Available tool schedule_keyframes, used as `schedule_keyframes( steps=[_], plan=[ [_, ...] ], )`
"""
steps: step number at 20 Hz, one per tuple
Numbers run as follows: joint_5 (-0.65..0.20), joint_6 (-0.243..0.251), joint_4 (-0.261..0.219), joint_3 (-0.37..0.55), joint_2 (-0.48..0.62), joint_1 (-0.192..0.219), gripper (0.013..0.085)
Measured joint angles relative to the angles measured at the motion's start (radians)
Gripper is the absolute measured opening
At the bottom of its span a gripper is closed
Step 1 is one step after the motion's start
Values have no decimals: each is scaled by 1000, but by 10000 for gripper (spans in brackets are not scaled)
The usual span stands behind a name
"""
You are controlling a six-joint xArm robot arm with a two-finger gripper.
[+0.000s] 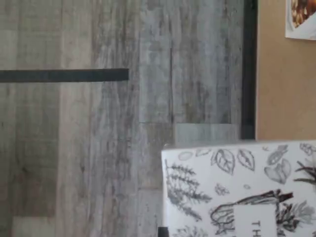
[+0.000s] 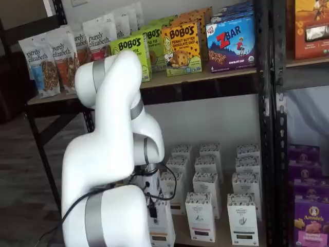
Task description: Pick up the white box with a yellow strip in the middle, on the bottom shelf, the fourth box from the left
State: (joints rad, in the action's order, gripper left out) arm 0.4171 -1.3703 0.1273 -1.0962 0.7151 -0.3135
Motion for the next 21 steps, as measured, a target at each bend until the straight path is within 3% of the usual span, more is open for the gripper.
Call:
schedule_keyframes(
  steps=[5,12,21],
  plan=[
    [3,6,5,73,-81,-10,530],
    [19,51,-33,160,-191,-18,530],
    [56,39,-29,235,-305,-7,530]
  ],
)
